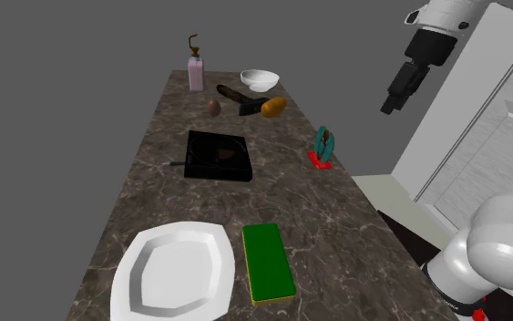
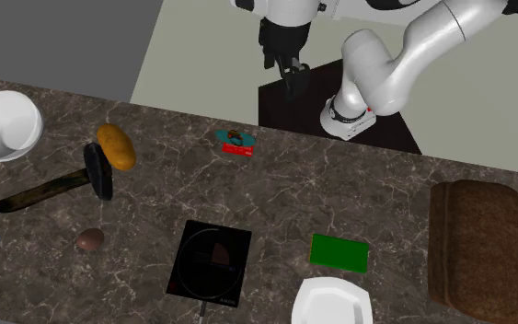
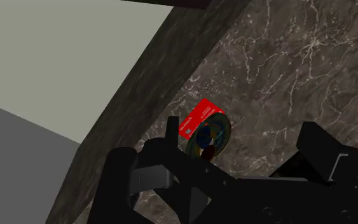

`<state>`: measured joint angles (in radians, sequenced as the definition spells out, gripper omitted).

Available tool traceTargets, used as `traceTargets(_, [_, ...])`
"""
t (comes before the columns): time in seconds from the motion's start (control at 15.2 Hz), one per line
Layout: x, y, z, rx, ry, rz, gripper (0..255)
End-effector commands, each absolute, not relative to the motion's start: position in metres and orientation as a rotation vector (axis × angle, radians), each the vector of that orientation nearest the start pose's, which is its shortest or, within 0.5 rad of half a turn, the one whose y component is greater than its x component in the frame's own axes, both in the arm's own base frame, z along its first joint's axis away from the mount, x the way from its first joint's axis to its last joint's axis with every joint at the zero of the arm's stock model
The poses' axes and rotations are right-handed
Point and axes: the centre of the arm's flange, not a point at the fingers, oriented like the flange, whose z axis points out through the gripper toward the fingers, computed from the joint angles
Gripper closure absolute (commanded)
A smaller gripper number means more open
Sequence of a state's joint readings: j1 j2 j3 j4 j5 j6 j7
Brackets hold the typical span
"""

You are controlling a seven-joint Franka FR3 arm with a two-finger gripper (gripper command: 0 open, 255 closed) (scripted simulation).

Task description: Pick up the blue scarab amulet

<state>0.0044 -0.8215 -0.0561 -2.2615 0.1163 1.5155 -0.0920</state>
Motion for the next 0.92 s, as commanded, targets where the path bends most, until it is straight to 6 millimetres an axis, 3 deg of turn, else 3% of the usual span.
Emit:
traceTargets(0.0, [0.291, -0.01, 0.641, -2.985, -0.101, -0.127, 0])
traceTargets(0.46, [0.371, 0.037, 0.588, -3.041, 0.455, 0.051, 0])
traceTargets(0.73, [0.42, 0.049, 0.551, -3.023, 0.779, 0.156, 0])
traceTargets(0.86, [0.427, 0.049, 0.539, -3.017, 0.83, 0.173, 0])
